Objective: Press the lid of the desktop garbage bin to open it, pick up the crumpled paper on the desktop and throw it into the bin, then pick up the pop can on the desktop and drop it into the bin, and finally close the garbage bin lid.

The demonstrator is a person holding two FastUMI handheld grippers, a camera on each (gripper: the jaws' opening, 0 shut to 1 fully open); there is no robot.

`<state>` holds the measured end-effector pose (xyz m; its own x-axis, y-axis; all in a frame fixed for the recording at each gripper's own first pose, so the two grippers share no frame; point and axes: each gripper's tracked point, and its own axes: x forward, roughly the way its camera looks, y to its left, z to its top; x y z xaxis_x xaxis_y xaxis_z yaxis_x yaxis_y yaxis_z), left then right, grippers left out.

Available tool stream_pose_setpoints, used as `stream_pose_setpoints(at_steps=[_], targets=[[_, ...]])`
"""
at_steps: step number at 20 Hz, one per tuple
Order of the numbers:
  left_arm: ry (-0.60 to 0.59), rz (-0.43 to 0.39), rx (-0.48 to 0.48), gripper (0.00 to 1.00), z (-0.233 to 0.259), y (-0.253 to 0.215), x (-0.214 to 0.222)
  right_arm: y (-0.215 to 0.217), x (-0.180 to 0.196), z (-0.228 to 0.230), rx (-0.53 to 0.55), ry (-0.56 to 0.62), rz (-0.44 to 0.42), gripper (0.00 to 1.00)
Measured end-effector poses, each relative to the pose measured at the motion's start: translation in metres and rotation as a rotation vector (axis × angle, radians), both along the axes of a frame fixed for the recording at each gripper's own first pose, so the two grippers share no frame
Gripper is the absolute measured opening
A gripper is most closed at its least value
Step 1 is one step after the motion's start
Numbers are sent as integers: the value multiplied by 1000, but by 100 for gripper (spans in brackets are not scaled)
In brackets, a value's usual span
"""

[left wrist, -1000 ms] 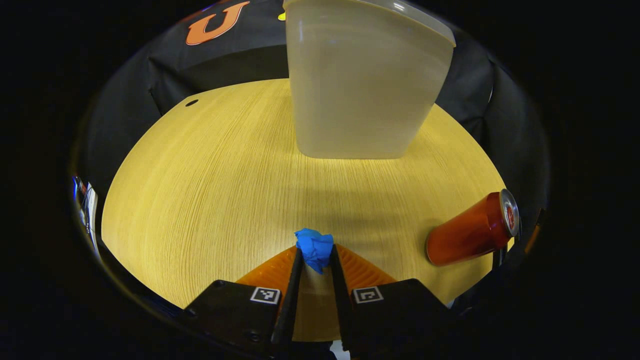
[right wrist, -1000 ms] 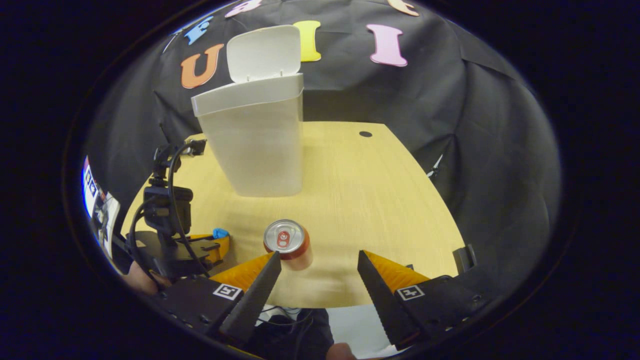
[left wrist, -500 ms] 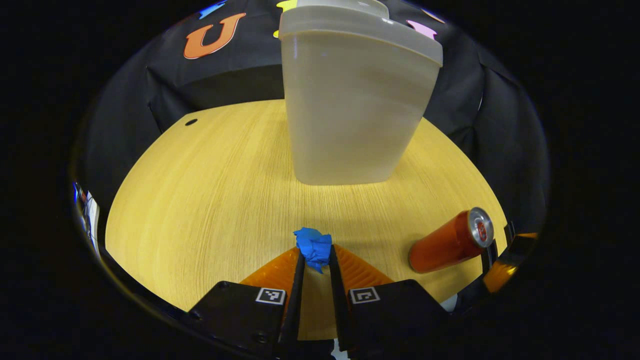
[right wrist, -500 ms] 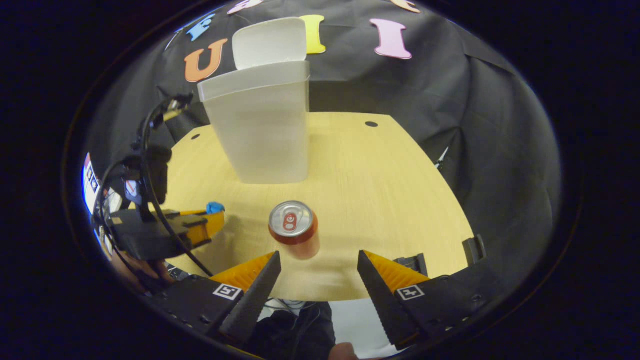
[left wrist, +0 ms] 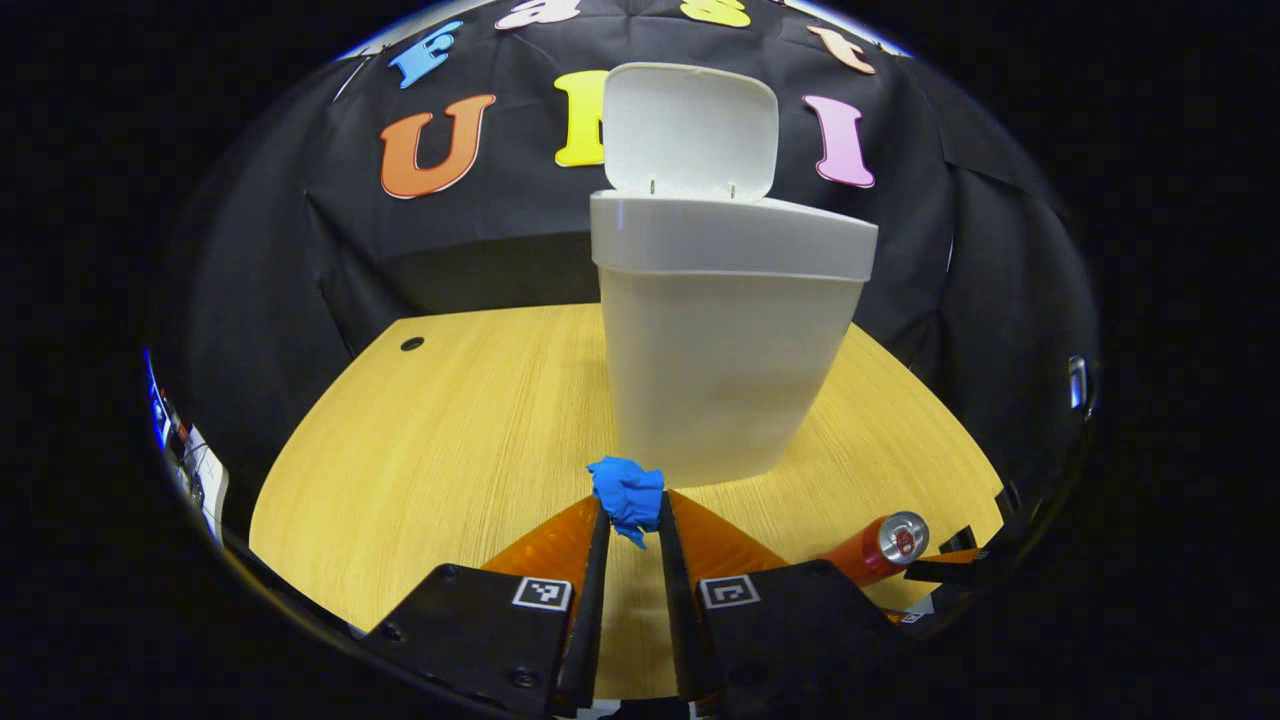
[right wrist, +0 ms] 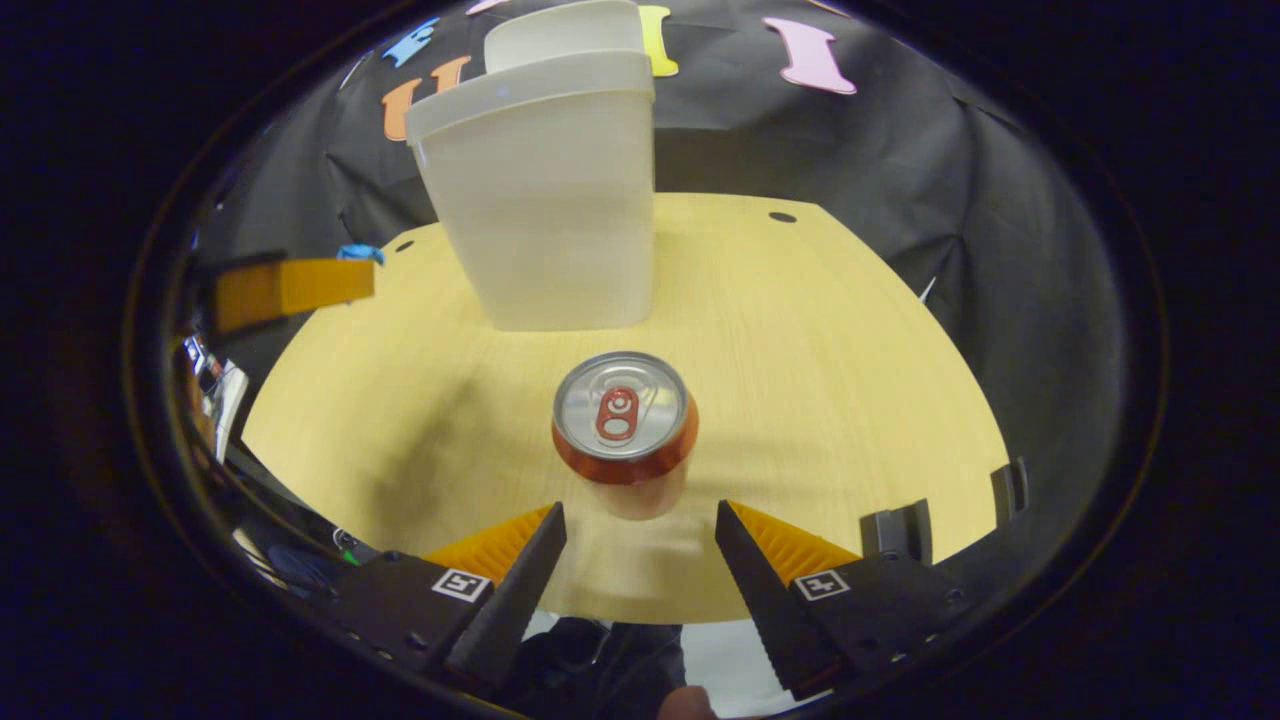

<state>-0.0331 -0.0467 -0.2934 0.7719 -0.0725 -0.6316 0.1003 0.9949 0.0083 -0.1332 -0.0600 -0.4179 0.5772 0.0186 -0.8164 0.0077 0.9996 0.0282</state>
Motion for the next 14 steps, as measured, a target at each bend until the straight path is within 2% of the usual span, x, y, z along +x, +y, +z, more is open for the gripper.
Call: stream_pose_setpoints(at_steps=[1,6,7,14], targets=[[-11,5,-6,33,12,-2,-13,3,3,-3,2,1,2,94],[-59,34,-22,33,36,10,10,9,13,-16,13,19,-6,94],[-68,39,-24,32,45,4,-11,9,14,-19,17,22,-9,95],[-145,62,-25,33,77,13,4,6,25,-32,22,22,-35,95]])
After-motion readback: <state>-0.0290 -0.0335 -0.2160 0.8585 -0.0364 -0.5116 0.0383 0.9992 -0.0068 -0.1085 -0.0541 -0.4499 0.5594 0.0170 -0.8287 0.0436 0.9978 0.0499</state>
